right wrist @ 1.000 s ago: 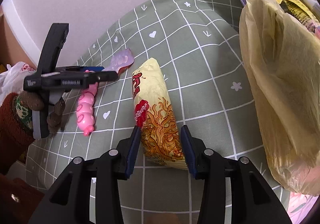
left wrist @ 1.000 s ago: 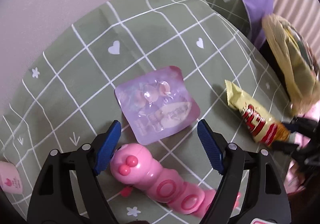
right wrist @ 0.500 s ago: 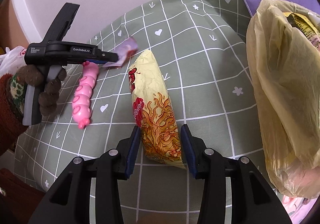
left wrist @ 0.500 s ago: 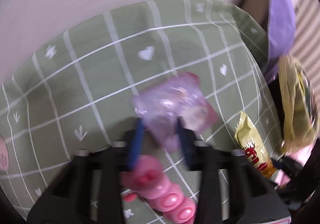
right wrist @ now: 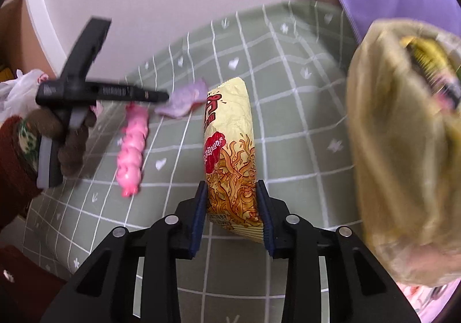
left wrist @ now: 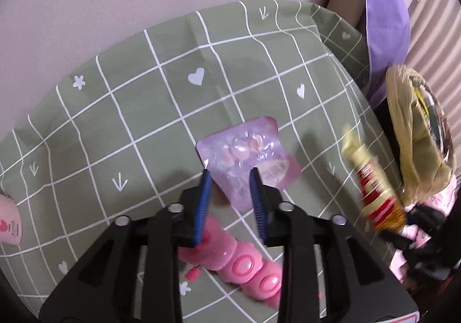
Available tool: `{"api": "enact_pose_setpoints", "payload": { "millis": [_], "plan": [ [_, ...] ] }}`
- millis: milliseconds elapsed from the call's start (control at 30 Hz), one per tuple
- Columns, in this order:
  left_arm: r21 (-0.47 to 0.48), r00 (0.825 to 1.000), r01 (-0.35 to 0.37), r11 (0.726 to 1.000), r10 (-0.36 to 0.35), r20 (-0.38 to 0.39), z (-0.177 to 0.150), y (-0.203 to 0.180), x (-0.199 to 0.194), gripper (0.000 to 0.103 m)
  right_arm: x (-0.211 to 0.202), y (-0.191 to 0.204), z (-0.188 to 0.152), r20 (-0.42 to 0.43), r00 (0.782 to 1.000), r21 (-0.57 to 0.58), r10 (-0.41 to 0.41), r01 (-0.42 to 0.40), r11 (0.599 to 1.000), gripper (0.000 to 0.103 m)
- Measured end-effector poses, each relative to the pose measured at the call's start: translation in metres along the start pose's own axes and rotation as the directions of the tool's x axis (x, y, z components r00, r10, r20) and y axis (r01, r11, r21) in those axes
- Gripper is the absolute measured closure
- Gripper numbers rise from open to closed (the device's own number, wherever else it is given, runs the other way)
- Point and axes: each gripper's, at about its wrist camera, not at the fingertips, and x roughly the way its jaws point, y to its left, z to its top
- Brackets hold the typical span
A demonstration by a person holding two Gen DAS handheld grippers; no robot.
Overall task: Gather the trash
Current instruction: 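Grasp the yellow-red snack bag with the right gripper while the left gripper grasps the purple blister pack, then carry the snack bag and purple blister pack over the yellow trash bag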
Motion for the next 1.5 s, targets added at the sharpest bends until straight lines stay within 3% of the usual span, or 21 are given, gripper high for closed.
{"api": "enact_pose_setpoints", "payload": {
  "millis": [133,400,567,600,633,667,867,1000,1100,1167,1233,1400,1433,1500],
  "plan": [
    [-0.053,1.0,-0.012,0.999,0.012,-0.012,-0.004,0.002,0.0,0.072,-0.014,-0.003,0.007,0.043,0.999,0.002,-0.011,0.011,1.0,0.071],
    [-0.13,1.0,-0.014,0.991,0.011,-0.028,-0.011,-0.005,0.0,0.071,-0.017,-0.002,0.003,0.028,0.999,-0.012,-0.021,0.022,1.0,0.071],
    [-0.238,0.999,-0.024,0.971,0.012,-0.05,0.001,-0.006,0.018,0.071,-0.022,-0.006,0.0,0.028,0.999,-0.004,-0.033,0.033,0.999,0.071],
    [-0.256,0.999,-0.013,0.967,0.003,-0.042,0.002,-0.007,0.019,0.075,-0.025,-0.007,0.0,0.031,0.999,-0.005,-0.039,0.039,0.999,0.071],
    [-0.265,0.999,-0.004,0.964,-0.006,-0.036,0.003,-0.008,0.02,0.092,-0.027,-0.007,0.001,0.036,0.998,-0.007,-0.044,0.044,0.999,0.071],
    [-0.269,0.999,-0.002,0.963,-0.007,-0.032,0.004,-0.012,0.02,0.101,-0.031,-0.008,0.002,0.041,0.998,-0.009,-0.048,0.049,0.999,0.071],
    [-0.194,0.995,-0.012,0.981,0.03,0.092,0.007,-0.04,-0.022,0.103,-0.061,-0.02,0.002,0.09,0.994,-0.006,-0.061,0.062,0.998,0.071],
    [-0.168,0.992,-0.014,0.986,0.035,0.119,0.006,-0.058,-0.038,0.103,-0.078,-0.027,0.001,0.123,0.99,-0.006,-0.066,0.067,0.998,0.071],
    [-0.267,0.994,0.028,0.963,0.001,0.11,-0.007,-0.051,-0.037,0.096,-0.088,-0.03,-0.003,0.143,0.988,-0.005,-0.063,0.064,0.998,0.071],
    [-0.313,0.993,0.038,0.949,-0.002,0.115,-0.018,-0.048,-0.029,0.069,-0.094,-0.03,-0.008,0.15,0.987,-0.009,-0.061,0.063,0.998,0.071],
    [-0.334,0.992,0.021,0.942,0.022,0.124,-0.026,-0.054,-0.021,0.067,-0.1,-0.029,-0.012,0.152,0.986,-0.022,-0.066,0.07,0.997,0.071],
    [-0.318,0.981,-0.138,0.938,0.175,0.089,-0.027,-0.063,0.004,0.067,-0.121,-0.03,-0.015,0.171,0.979,-0.058,-0.11,0.121,0.991,0.071],
    [-0.32,0.981,-0.143,0.937,0.178,0.081,-0.027,-0.064,0.008,0.068,-0.127,-0.032,-0.015,0.178,0.977,-0.056,-0.121,0.133,0.99,0.071],
    [-0.302,0.984,-0.133,0.944,0.161,0.072,-0.026,-0.07,0.015,0.095,-0.136,-0.036,-0.016,0.187,0.973,-0.051,-0.136,0.148,0.988,0.071]
  ]
}}
